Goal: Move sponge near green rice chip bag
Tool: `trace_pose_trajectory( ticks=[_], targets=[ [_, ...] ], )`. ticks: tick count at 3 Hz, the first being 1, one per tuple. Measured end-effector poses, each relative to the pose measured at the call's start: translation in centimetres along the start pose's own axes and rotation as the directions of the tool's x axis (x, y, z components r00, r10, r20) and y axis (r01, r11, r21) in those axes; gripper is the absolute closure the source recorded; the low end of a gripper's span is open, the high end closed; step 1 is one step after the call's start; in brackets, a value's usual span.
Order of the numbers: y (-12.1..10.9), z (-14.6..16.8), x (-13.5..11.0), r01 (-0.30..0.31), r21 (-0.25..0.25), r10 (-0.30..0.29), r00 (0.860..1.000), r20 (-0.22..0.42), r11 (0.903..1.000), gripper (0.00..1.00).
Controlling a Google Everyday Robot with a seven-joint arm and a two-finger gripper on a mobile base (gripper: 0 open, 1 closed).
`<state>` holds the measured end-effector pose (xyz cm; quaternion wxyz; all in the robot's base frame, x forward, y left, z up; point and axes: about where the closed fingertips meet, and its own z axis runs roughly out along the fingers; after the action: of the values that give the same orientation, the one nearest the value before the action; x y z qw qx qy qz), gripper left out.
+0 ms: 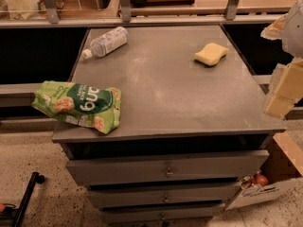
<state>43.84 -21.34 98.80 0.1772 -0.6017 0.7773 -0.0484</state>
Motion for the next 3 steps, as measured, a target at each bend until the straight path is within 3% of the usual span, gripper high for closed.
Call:
trace_pose_trajectory(
  ticks=[1, 3],
  targets=[
    [-0.3, -0.2, 0.1, -0.005, 0.015, 0.005, 1.000, 0.001, 0.9999, 0.00],
    [-7.8, 0.8, -0.4, 0.008, 0.113, -0.017, 0.997, 0.077, 0.9936, 0.00]
  ],
)
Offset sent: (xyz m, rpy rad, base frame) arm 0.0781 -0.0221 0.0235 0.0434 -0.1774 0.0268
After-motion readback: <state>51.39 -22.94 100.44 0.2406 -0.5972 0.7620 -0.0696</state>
